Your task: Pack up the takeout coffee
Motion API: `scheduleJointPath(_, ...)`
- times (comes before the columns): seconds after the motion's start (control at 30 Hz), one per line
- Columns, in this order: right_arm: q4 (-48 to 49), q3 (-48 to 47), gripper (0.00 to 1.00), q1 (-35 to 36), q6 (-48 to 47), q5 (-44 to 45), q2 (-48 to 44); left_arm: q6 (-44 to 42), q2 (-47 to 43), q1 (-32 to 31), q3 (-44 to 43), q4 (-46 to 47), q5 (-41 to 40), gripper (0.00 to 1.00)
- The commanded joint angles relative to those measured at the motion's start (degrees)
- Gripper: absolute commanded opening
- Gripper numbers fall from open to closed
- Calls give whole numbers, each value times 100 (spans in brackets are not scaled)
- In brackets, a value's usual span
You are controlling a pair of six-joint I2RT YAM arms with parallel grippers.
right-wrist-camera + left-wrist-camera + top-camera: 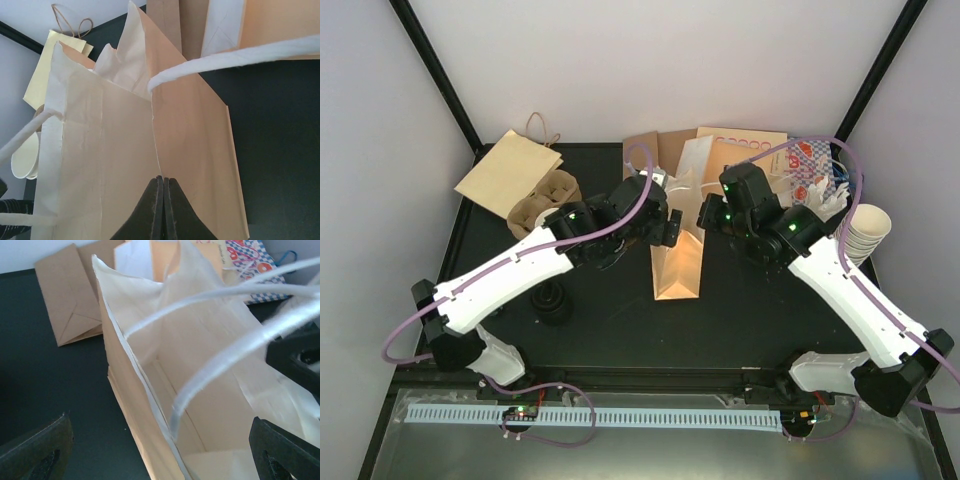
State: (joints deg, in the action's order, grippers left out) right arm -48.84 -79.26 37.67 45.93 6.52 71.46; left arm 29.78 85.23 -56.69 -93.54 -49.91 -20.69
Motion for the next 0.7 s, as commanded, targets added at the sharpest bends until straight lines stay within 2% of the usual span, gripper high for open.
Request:
scheduleJointPath(0.0, 130, -133, 1, 65, -11, 136, -13, 318, 154, 139, -184, 39, -398, 99)
scheduleJointPath(0.13, 127, -92, 1, 92, -14, 126, -55, 571, 205, 370, 52, 123, -471, 94)
scheduleJointPath(0.27, 138, 30, 1, 93, -7, 147, -123, 727, 110, 600, 390, 239, -412, 80)
scheduleJointPath(0.43, 140, 134, 2, 100, -46, 190, -175, 522, -115, 738, 650, 388, -402, 51)
scheduleJointPath(0.6, 103, 144, 5, 99, -151, 249, -191, 365, -264, 847, 777, 390, -367, 9)
scheduleJointPath(0.63, 95, 152, 6, 93, -197, 252, -202, 322, -280, 847, 782, 407, -343, 3)
scheduleJointPath(0.67, 98, 161, 7, 96, -257, 236, -212, 280, -325, 852, 790, 423, -292, 2)
